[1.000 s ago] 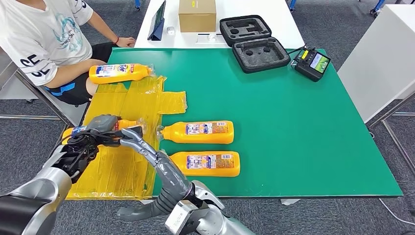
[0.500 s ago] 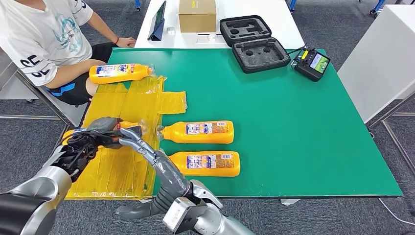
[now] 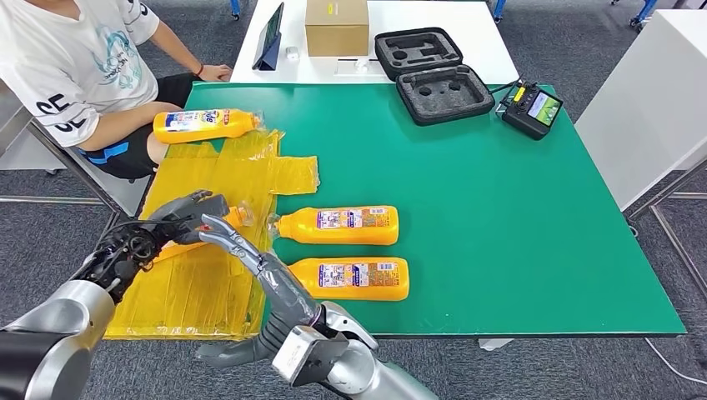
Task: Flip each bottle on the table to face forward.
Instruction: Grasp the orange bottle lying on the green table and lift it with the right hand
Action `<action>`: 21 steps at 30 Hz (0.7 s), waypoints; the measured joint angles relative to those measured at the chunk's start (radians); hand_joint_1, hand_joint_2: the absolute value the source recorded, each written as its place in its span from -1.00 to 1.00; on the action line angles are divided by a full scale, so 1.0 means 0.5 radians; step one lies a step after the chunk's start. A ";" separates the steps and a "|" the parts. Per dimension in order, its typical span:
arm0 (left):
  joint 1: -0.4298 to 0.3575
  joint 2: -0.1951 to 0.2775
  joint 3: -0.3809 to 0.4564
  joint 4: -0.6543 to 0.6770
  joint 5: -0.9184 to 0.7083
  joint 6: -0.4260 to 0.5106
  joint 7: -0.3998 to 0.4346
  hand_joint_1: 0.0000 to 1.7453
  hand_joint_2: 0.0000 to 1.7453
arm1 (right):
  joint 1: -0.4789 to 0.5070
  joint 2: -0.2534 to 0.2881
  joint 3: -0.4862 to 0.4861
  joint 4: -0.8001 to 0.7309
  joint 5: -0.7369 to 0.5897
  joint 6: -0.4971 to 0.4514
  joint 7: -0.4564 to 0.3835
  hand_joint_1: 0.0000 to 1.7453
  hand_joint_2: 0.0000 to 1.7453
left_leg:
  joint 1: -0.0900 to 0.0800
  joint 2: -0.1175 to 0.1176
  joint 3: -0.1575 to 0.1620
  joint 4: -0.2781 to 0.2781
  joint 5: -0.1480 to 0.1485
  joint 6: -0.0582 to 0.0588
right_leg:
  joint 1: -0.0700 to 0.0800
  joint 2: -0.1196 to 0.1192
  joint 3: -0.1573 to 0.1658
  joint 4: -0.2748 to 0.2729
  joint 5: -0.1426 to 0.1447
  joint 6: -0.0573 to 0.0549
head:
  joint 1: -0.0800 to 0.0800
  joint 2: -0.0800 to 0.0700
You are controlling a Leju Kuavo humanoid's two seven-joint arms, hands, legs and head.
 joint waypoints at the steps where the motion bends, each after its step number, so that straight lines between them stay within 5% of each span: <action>1: -0.001 0.000 0.041 0.000 0.059 -0.039 -0.016 -1.00 -1.00 | 0.000 0.001 0.000 0.005 0.000 0.000 0.003 -1.00 1.00 | 0.000 0.000 0.001 0.000 0.000 0.000 | 0.000 0.000 0.001 0.000 0.000 0.000 | 0.000 0.000; 8: 0.001 -0.006 0.284 0.000 0.377 -0.177 -0.064 -1.00 -1.00 | 0.000 0.005 0.000 0.027 0.018 -0.010 0.025 -1.00 1.00 | 0.000 0.000 0.006 0.000 0.000 0.000 | 0.000 0.000 0.006 0.000 0.000 0.000 | 0.000 0.000; 12: 0.021 -0.020 0.464 -0.002 0.604 -0.098 -0.113 -1.00 -1.00 | 0.000 0.010 0.001 0.035 0.030 -0.016 0.046 -1.00 1.00 | 0.000 0.000 0.006 0.000 0.001 0.000 | 0.000 0.000 0.006 0.000 0.000 0.000 | 0.001 0.000; 14: 0.048 -0.028 0.522 -0.014 0.636 0.140 -0.216 -1.00 -1.00 | 0.000 0.011 0.001 0.038 0.032 -0.019 0.054 -1.00 1.00 | 0.000 0.002 0.006 0.000 0.001 0.000 | 0.000 0.001 0.005 0.000 0.000 0.000 | 0.001 0.000; 18: 0.117 -0.044 0.567 -0.102 0.609 1.189 -0.592 -1.00 -1.00 | -0.001 0.011 0.008 0.040 0.093 -0.085 0.081 -1.00 1.00 | 0.000 0.006 0.001 0.000 0.001 0.000 | 0.000 0.002 0.000 0.000 0.000 0.000 | 0.001 0.000; 21: 0.201 -0.049 0.604 -0.268 0.801 1.618 -0.713 -1.00 -1.00 | -0.031 -0.002 0.031 0.043 0.461 -0.314 0.259 -1.00 1.00 | 0.000 0.005 0.000 0.000 0.000 0.000 | 0.000 0.002 -0.001 0.000 0.000 0.000 | 0.000 0.000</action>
